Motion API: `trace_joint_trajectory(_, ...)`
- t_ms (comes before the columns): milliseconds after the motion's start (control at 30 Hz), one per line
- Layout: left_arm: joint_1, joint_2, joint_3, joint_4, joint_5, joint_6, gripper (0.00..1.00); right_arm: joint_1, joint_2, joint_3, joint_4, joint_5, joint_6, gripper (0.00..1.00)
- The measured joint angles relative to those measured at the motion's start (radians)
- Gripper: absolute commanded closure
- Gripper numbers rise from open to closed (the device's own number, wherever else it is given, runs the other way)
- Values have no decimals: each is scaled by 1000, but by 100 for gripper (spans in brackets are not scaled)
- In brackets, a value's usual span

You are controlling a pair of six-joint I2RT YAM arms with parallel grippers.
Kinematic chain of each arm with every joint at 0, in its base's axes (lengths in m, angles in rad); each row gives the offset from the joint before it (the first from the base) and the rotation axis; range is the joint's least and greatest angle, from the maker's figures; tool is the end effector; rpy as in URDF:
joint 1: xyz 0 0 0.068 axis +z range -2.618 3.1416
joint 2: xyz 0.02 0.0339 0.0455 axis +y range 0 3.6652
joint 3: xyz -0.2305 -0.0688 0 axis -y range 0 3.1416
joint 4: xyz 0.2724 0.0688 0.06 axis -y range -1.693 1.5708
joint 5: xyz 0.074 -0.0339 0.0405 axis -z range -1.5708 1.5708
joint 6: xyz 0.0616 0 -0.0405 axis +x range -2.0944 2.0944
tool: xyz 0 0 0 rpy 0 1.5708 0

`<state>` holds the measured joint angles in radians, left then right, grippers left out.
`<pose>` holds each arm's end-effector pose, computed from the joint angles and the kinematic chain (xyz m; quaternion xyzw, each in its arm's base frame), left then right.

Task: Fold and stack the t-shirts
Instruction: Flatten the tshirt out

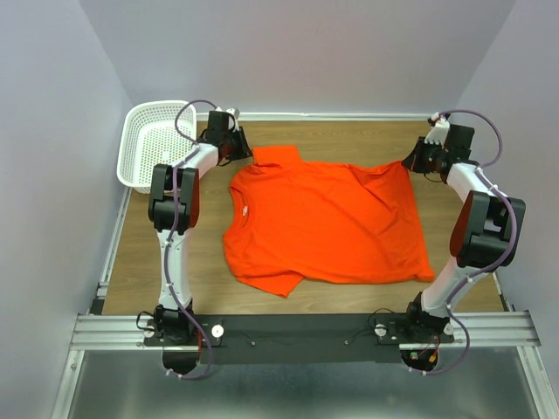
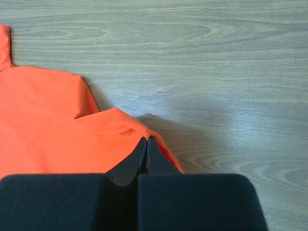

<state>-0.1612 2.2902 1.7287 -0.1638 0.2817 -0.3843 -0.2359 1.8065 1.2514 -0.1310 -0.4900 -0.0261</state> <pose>0.5244 -0.1026 0.1043 -0.0433 0.9037 -0.2327 0.3567 0.4310 -0.0738 0.1637 -0.0115 0.8828 0.1631 0.4404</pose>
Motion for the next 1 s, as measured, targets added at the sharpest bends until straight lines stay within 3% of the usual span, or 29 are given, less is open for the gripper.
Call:
trace_joint_trajectory(300, 35, 82, 160, 26, 8, -78, 61, 0, 0, 0, 0, -6, 0, 99)
trace_joint_trajectory(1000, 24, 192, 266, -4, 89, -88, 61, 0, 0, 0, 0, -13, 0, 99)
